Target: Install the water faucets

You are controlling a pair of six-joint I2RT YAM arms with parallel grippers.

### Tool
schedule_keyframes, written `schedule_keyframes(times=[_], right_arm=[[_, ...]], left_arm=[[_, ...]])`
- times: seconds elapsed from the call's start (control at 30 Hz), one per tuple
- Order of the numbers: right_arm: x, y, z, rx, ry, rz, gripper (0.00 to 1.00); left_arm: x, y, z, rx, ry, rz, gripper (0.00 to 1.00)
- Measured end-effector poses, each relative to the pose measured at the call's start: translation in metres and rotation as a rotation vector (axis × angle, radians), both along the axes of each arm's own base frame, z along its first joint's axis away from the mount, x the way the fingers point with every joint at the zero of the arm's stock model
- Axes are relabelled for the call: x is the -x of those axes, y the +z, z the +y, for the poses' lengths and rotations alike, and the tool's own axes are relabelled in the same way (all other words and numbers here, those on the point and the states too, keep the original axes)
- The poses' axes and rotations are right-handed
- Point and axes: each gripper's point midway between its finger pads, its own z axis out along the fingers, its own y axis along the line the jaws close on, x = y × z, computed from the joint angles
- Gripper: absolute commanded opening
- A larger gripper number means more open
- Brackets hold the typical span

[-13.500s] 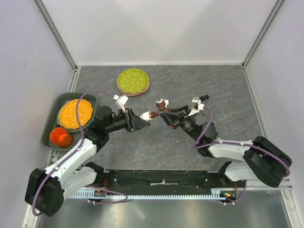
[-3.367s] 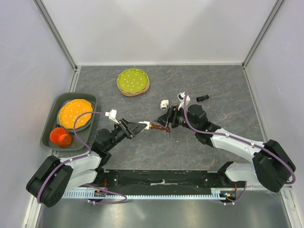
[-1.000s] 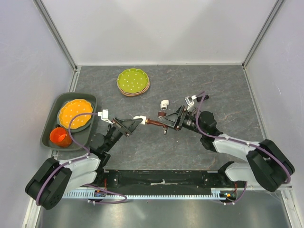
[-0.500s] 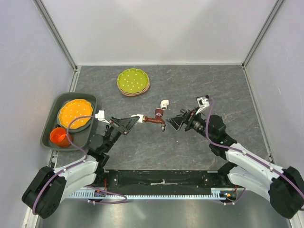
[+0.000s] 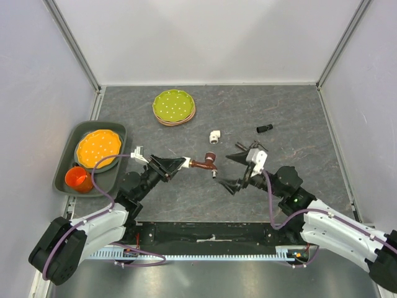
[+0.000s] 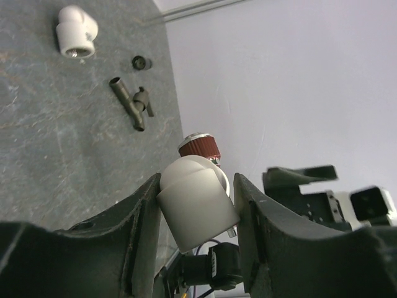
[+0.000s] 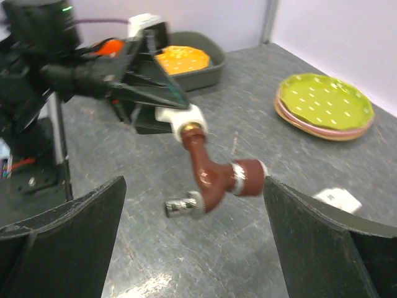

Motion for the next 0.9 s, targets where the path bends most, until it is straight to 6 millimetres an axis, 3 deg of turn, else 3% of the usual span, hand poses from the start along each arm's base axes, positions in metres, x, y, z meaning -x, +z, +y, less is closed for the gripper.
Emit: schedule_keyframes(times=[0.13, 0.23, 0.47, 0.9], right_arm=[[0.027, -0.015, 0.022, 0.121, 0.109, -0.120, 0.98], [0.033, -0.030, 0.036, 0.227, 0.140, -0.169, 0.98], [0.020, -0.054, 0.045, 0.418, 0.071, -0.250, 0.97], [-0.002, -0.077, 0.040, 0.542, -0.052, -0.277, 0.84]], left_arm=[[0.003, -0.014, -0.002, -0.022, -0.019, 0.057, 0.02], [0.005, -0.020, -0.004, -0.035, -0.036, 0.085, 0.02], [0.009, -0.018, -0.006, -0.037, -0.057, 0.092, 0.02], [0.012, -0.007, -0.010, -0.033, -0.087, 0.083, 0.02]])
